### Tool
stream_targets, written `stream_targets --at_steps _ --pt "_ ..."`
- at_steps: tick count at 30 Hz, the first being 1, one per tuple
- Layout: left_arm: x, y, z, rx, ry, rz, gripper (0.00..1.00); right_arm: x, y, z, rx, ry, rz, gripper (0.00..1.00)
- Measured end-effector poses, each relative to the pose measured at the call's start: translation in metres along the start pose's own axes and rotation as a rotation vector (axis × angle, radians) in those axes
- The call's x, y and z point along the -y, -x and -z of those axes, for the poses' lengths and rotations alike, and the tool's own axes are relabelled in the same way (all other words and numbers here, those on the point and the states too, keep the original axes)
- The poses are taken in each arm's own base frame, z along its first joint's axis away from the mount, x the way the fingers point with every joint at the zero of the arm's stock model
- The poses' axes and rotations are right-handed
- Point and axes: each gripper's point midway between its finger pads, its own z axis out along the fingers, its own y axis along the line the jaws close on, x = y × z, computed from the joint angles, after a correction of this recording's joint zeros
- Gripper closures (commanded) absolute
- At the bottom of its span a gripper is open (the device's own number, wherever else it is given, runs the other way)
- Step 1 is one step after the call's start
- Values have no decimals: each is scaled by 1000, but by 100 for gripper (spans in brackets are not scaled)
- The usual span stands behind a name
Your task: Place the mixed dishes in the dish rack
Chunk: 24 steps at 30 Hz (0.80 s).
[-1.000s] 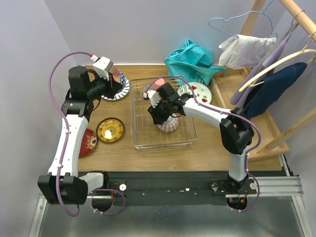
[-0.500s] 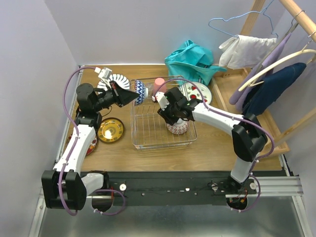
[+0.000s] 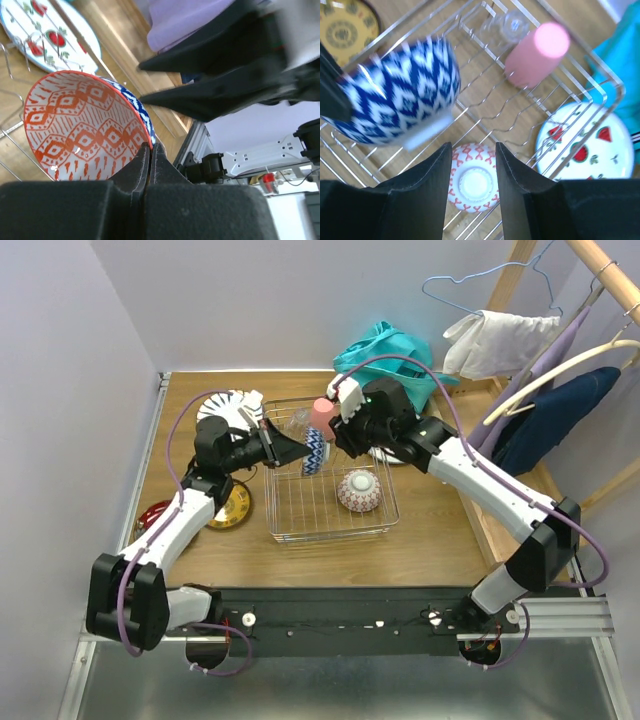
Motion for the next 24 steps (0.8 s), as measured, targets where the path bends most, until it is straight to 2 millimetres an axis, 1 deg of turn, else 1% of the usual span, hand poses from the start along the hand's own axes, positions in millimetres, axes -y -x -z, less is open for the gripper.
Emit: stream_targets --at_steps 2,3,6,9,11,13,16,19,24 --pt "-6 -11 -4 -11 5 32 100 6 13 9 39 -29 3 52" --pt "-11 -19 -8 -19 11 53 100 8 15 11 44 -40 4 52" --pt "-21 -42 -13 -50 21 95 100 17 14 12 41 -93 16 51" --pt "-22 -62 -17 -83 18 110 100 28 7 10 24 -155 41 50" --pt "-18 -73 -19 -104 5 112 100 35 5 10 17 -188 56 49" --pt "-15 -79 -21 -117 -4 109 100 41 9 11 28 -221 67 49" --pt "-13 -83 -24 -130 -12 107 100 44 14 11 48 -236 76 48" --pt "-19 -86 -27 -133 3 118 100 45 16 11 58 -241 79 48" --pt "-36 -91 -34 -139 37 162 100 45 12 10 50 -242 83 47"
